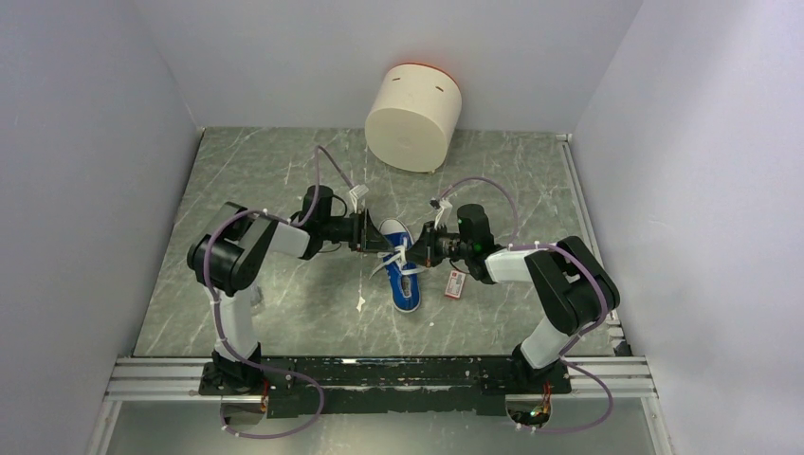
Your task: Tie the shoes
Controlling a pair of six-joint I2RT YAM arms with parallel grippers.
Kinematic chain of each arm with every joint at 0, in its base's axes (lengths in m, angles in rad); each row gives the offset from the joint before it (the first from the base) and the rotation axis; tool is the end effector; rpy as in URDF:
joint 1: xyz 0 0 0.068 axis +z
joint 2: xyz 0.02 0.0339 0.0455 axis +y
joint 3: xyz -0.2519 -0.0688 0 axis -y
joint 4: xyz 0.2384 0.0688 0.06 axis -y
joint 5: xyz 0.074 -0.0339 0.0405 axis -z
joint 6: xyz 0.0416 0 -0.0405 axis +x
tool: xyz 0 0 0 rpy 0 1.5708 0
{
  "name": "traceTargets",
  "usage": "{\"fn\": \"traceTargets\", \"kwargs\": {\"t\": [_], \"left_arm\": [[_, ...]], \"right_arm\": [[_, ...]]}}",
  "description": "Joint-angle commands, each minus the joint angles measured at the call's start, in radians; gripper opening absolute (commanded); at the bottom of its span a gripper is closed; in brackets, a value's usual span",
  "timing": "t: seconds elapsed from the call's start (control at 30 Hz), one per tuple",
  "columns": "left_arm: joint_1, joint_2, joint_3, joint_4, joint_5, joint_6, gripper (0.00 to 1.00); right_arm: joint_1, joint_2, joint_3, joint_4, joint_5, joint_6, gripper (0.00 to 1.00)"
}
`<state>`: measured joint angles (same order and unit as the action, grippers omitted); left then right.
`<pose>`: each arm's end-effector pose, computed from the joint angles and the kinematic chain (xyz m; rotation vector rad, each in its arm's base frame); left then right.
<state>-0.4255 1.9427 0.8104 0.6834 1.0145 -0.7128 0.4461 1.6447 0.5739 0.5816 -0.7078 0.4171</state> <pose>0.3074 -0.1781 0.1162 0.4257 2.1864 -1.6965 0.2579 0.1533 0.1346 -0.5009 2.1125 1.2437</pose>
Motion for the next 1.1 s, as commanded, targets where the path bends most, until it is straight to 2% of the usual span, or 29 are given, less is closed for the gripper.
{"fn": "traceTargets", "kwargs": {"t": [0.0, 0.1, 0.2, 0.33, 0.53, 0.6, 0.67, 0.7, 0.73, 0.97, 1.07], "left_arm": [[0.008, 0.006, 0.065, -0.160, -0.012, 0.135, 0.53], [0.007, 0.000, 0.085, -0.301, -0.013, 0.227, 0.57], [0.007, -0.002, 0.082, -0.356, -0.013, 0.281, 0.59], [0.008, 0.001, 0.079, -0.364, -0.011, 0.286, 0.43], [0.008, 0.013, 0.124, -0.467, -0.027, 0.355, 0.43], [0.008, 0.019, 0.135, -0.491, -0.022, 0.371, 0.31], [0.008, 0.008, 0.142, -0.522, -0.043, 0.388, 0.13], [0.008, 0.000, 0.140, -0.528, -0.051, 0.390, 0.07], [0.008, -0.007, 0.136, -0.527, -0.055, 0.386, 0.05], [0.011, -0.061, 0.087, -0.539, -0.084, 0.366, 0.05], [0.016, -0.087, 0.072, -0.579, -0.099, 0.359, 0.05]], "right_arm": [[-0.001, -0.012, -0.003, -0.010, -0.014, -0.016, 0.00], [0.000, -0.019, 0.002, -0.012, -0.012, -0.015, 0.00], [-0.001, -0.013, 0.011, -0.016, -0.016, -0.018, 0.00], [-0.002, -0.004, 0.017, -0.021, -0.025, -0.019, 0.00], [-0.001, -0.006, 0.020, -0.027, -0.025, -0.016, 0.00], [-0.001, -0.006, 0.026, -0.037, -0.016, -0.019, 0.00], [0.004, -0.011, 0.038, -0.081, 0.029, -0.024, 0.00], [0.012, -0.017, 0.042, -0.104, 0.063, -0.024, 0.00], [0.025, -0.028, 0.044, -0.130, 0.113, -0.029, 0.00], [0.123, -0.077, 0.099, -0.349, 0.388, -0.062, 0.00], [0.137, -0.089, 0.167, -0.482, 0.445, -0.104, 0.00]]}}
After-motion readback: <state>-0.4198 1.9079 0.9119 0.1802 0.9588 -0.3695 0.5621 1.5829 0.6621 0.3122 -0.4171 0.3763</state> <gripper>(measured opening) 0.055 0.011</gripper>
